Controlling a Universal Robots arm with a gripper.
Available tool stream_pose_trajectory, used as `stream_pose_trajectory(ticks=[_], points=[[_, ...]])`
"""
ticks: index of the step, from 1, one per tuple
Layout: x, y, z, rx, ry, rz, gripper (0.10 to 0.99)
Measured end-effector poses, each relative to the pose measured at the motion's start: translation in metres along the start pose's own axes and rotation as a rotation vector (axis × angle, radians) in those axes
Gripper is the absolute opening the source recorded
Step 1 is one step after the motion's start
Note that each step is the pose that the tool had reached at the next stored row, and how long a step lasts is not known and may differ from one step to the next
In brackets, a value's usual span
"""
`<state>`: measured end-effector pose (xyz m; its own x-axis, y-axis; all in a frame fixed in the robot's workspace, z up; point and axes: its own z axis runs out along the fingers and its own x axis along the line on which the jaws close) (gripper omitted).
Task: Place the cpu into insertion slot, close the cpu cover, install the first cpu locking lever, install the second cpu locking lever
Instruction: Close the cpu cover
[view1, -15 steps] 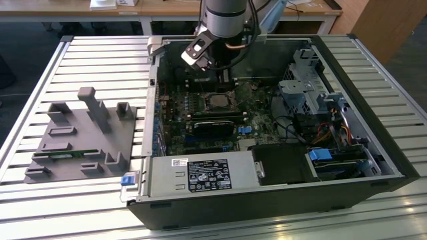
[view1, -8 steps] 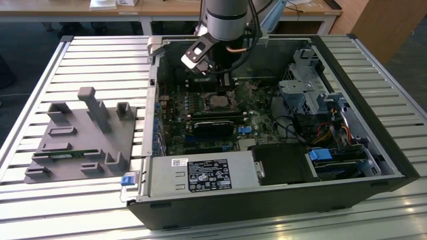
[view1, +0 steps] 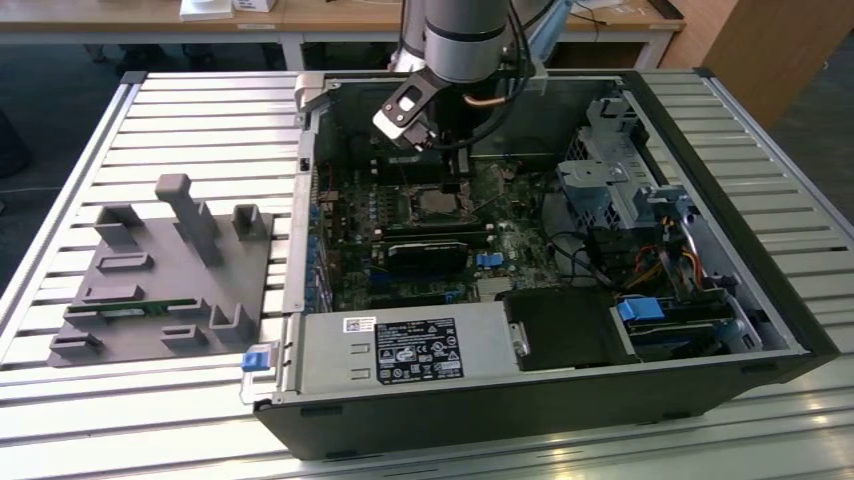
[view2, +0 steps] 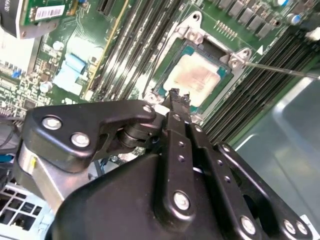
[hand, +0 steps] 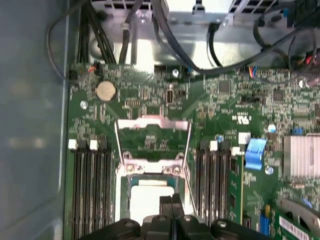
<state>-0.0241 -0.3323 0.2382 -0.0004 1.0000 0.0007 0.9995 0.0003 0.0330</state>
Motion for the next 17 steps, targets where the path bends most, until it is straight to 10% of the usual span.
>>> stream_pose_trajectory(ticks=[17], points=[[0.0000, 0.0101, -0.0106, 0.001, -0.0002, 0.000, 0.106]])
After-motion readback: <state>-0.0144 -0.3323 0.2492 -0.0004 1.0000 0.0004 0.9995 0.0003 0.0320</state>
